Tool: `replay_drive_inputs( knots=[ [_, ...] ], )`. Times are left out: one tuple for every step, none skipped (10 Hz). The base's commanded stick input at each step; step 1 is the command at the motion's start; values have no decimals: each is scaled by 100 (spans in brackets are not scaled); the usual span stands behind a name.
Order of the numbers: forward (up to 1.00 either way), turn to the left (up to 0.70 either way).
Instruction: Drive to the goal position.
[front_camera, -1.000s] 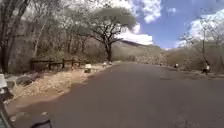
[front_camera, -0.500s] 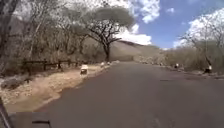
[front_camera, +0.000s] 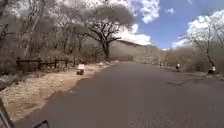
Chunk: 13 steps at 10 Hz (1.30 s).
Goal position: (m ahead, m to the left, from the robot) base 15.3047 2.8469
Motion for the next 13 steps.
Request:
replay_drive_inputs(
  knots=[
    [70, 0],
    [70, 0],
    [70, 0],
    [70, 0],
    [70, 0],
    [70, 0],
    [70, 0],
    [70, 0],
    [70, 0],
    [70, 0],
    [70, 0],
    [70, 0],
    [70, 0]
  ],
)
